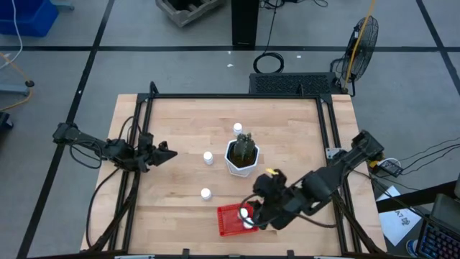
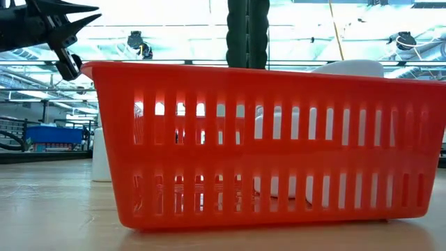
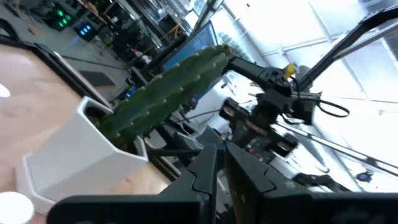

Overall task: Pick and place pill bottles into a basket
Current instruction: Put the white medicine bottle into the red bin

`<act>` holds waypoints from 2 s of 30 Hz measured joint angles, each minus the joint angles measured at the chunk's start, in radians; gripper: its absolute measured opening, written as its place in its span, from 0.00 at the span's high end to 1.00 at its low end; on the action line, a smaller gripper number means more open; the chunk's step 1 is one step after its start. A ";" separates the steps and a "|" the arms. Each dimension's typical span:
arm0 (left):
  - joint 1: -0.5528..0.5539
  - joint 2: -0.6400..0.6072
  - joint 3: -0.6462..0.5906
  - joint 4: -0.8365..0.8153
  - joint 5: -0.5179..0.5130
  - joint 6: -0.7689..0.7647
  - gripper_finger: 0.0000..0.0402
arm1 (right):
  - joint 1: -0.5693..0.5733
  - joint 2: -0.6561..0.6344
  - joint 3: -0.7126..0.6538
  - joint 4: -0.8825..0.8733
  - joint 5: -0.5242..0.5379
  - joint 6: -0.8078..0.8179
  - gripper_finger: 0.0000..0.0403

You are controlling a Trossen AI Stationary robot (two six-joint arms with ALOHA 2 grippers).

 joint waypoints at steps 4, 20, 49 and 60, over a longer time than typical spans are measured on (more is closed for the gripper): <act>0.000 0.000 0.000 0.004 0.011 -0.042 0.91 | 0.011 -0.038 0.000 -0.140 -0.029 -0.069 0.57; 0.000 0.000 0.008 0.019 -0.011 -0.059 0.91 | 0.113 -0.554 -0.766 0.496 0.322 -0.141 0.58; 0.000 0.061 0.035 -0.002 -0.162 -0.119 0.91 | -0.036 -1.539 -1.909 1.489 -0.158 -0.731 0.57; 0.042 0.384 0.451 -0.480 -0.106 0.059 0.77 | -0.036 -1.587 -1.912 1.320 -0.162 -0.760 0.57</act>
